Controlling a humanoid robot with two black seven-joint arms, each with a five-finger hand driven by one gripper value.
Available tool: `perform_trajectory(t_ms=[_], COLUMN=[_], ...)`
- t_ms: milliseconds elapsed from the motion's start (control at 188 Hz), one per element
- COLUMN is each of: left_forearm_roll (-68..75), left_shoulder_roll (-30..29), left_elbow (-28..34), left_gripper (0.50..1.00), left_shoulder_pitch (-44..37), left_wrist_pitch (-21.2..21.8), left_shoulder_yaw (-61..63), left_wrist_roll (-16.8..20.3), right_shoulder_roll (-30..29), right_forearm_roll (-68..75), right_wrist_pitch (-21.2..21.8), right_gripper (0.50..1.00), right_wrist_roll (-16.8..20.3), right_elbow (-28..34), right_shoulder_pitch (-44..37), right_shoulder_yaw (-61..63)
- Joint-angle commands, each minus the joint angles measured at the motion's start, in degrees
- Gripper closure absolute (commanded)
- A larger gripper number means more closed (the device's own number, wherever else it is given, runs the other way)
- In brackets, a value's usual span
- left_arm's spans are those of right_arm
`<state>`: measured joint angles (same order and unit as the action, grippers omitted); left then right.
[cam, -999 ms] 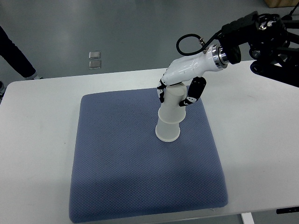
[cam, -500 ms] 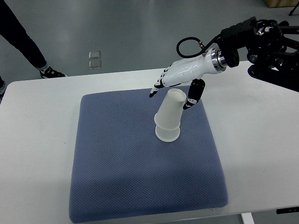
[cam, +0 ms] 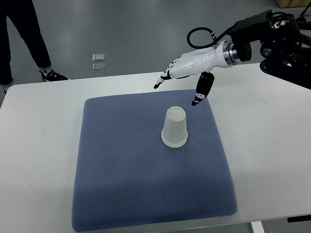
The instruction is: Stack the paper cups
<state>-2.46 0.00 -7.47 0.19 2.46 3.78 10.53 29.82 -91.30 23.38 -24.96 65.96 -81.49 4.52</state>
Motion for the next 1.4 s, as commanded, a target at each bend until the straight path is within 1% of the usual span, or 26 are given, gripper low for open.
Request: perform_trajectory(t_ms=[0, 159, 303, 356, 521, 606, 707, 808, 882, 994, 1127, 1254, 1392], left_forearm_roll=[0.00, 0.00, 0.00, 0.00, 0.00, 0.00, 0.00, 0.00, 0.00, 0.00, 0.00, 0.00, 0.00], left_shoulder_roll=[0.00, 0.00, 0.00, 0.00, 0.00, 0.00, 0.00, 0.00, 0.00, 0.00, 0.00, 0.00, 0.00], left_elbow=[0.00, 0.00, 0.00, 0.00, 0.00, 0.09, 0.09, 0.00, 0.00, 0.00, 0.00, 0.00, 0.00], left_gripper=[0.500, 0.500, 0.500, 0.500, 0.500, 0.500, 0.500, 0.500, 0.500, 0.500, 0.500, 0.500, 0.500], left_shoulder_pitch=[-0.02, -0.02, -0.02, -0.02, -0.02, -0.02, -0.02, 0.07, -0.02, -0.02, 0.07, -0.02, -0.02], left_wrist_pitch=[0.00, 0.00, 0.00, 0.00, 0.00, 0.00, 0.00, 0.00, 0.00, 0.00, 0.00, 0.00, 0.00], left_shoulder_yaw=[0.00, 0.00, 0.00, 0.00, 0.00, 0.00, 0.00, 0.00, 0.00, 0.00, 0.00, 0.00, 0.00], left_wrist_roll=[0.01, 0.01, 0.01, 0.01, 0.01, 0.01, 0.01, 0.01, 0.01, 0.01, 0.01, 0.01, 0.01], right_shoulder_roll=[-0.38, -2.05, -3.98, -4.51, -6.62, -7.32, -8.20, -8.90, -10.04, -10.93, -11.89, -12.59, -13.56], right_forearm_roll=[2.09, 13.25, 28.53, 33.46, 54.46, 63.77, 73.72, 81.62, 85.49, 91.91, 98.06, 99.73, 99.73], right_wrist_pitch=[0.09, -0.62, -4.04, -5.10, -10.72, -12.22, -13.71, -18.37, -20.30, -21.01, -22.85, -22.85, -22.42], right_gripper=[0.587, 0.587, 0.587, 0.587, 0.587, 0.587, 0.587, 0.587, 0.587, 0.587, 0.587, 0.587, 0.585], right_wrist_roll=[0.00, 0.00, 0.00, 0.00, -0.09, -0.44, -0.53, -0.18, 0.00, 0.08, 0.00, -0.79, -0.88], right_elbow=[-3.73, -9.97, -16.12, -17.88, -24.12, -26.14, -27.11, -27.29, -27.81, -28.25, -28.43, -28.43, -28.43], right_shoulder_pitch=[1.59, 3.88, 6.52, 6.69, 9.24, 11.35, 13.90, 16.53, 18.03, 19.70, 21.81, 24.62, 28.57], right_shoulder_yaw=[3.57, 11.31, 15.96, 16.40, 16.40, 16.49, 16.58, 16.49, 16.49, 16.40, 16.58, 17.37, 22.03])
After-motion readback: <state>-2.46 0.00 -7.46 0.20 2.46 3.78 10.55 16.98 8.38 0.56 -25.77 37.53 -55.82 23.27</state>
